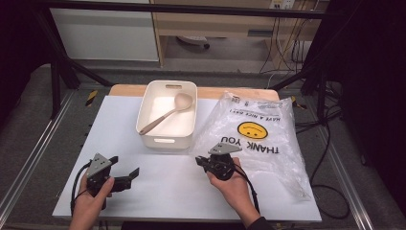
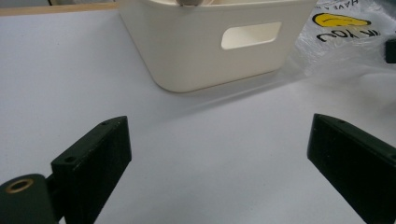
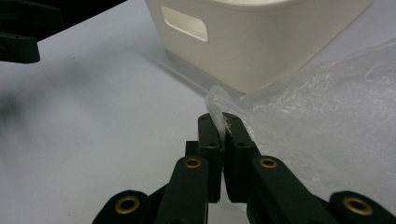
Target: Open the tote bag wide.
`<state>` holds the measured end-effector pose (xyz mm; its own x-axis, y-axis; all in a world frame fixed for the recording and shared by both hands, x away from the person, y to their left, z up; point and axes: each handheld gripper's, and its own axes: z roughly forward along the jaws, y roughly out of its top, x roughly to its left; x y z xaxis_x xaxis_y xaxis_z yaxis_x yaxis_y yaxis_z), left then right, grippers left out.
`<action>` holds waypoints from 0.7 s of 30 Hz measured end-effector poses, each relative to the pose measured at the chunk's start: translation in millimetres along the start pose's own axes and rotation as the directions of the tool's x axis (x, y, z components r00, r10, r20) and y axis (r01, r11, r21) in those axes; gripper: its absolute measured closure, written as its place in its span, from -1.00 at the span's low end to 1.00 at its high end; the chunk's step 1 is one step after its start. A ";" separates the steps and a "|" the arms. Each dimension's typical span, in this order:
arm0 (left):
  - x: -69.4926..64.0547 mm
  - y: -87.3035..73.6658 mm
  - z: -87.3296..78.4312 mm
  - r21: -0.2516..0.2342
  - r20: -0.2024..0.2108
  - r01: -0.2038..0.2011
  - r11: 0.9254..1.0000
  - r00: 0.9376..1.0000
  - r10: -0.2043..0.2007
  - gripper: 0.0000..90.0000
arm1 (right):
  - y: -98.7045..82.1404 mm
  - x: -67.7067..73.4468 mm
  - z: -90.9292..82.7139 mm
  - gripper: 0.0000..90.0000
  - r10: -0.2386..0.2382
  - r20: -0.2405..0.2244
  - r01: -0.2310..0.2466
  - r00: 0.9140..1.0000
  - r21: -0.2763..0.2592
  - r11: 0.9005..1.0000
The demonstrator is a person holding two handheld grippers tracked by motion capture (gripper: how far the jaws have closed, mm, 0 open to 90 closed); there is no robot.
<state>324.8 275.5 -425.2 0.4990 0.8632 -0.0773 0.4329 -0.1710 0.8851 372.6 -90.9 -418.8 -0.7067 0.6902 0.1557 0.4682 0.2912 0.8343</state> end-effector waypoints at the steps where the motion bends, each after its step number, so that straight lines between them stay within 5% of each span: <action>1: -0.2 -0.1 0.0 0.000 0.001 0.000 1.000 1.000 0.000 -0.87 | 0.6 -0.3 0.8 0.96 -0.008 0.000 0.008 1.000 0.000 1.000; 21: -0.7 -0.3 0.5 0.004 0.003 -0.001 1.000 1.000 0.001 -0.87 | 17.7 -17.6 9.3 0.96 0.021 0.071 -0.021 0.997 -0.014 1.000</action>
<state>324.8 274.7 -425.6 0.5020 0.8613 -0.0778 0.4350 -0.1737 0.8835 398.3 -91.7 -411.6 -0.6569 0.7417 0.1356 0.4754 0.2678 0.8380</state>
